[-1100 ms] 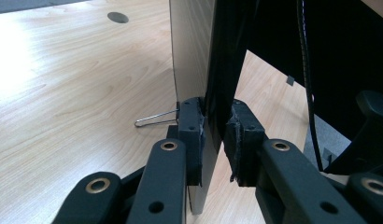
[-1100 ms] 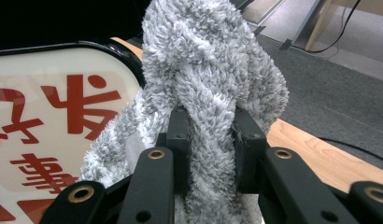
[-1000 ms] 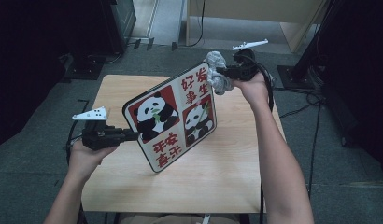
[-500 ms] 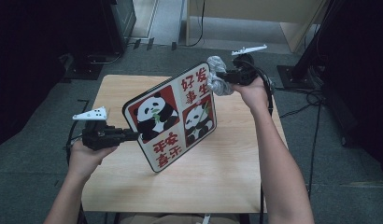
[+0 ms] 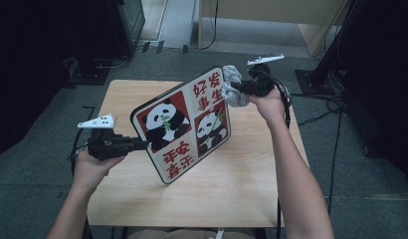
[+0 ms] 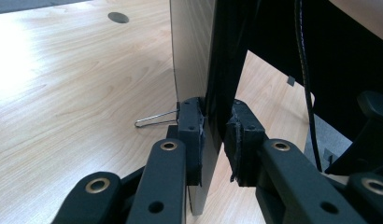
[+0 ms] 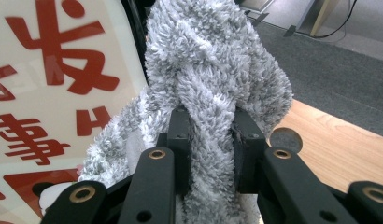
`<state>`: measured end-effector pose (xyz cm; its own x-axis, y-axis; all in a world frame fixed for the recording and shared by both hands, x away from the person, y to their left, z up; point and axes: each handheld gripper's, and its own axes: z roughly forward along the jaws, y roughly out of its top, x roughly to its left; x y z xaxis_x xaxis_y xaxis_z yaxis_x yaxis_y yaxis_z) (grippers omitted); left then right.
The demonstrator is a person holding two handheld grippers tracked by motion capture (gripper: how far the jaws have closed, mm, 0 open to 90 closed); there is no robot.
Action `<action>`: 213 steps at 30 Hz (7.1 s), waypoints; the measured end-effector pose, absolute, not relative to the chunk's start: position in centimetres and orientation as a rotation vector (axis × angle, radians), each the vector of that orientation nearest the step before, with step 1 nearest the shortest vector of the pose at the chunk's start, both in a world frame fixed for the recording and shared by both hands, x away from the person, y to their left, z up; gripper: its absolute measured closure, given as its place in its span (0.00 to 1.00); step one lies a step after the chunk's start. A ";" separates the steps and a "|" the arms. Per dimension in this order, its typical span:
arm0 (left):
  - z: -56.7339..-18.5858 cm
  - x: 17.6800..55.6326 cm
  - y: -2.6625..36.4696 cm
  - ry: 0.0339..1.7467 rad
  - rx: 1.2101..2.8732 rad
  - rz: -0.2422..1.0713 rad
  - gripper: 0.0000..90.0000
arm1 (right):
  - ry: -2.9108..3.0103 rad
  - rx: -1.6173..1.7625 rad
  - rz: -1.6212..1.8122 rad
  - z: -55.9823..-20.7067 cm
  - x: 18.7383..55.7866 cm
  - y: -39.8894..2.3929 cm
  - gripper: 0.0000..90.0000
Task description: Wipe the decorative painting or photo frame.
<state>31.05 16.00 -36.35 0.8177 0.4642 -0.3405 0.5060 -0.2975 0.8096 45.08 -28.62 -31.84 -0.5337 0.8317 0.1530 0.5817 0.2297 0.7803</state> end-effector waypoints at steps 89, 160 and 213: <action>-36.5 31.0 15.5 0.734 1.949 -0.044 0.85 | 2.155 1.477 1.162 -44.4 40.8 -30.1 0.82; -36.7 30.8 15.5 0.744 1.947 -0.048 0.86 | 1.967 1.591 0.993 -48.1 38.4 -38.3 0.79; -36.8 30.8 16.3 0.827 1.949 0.050 0.63 | 2.134 1.390 1.177 -44.0 31.7 -34.7 0.43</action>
<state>30.83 16.26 -36.76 0.7674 0.5665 -0.3003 0.5259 -0.2883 0.8002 31.68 -34.74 -43.97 -0.4668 0.8711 0.1529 0.5940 0.1807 0.7839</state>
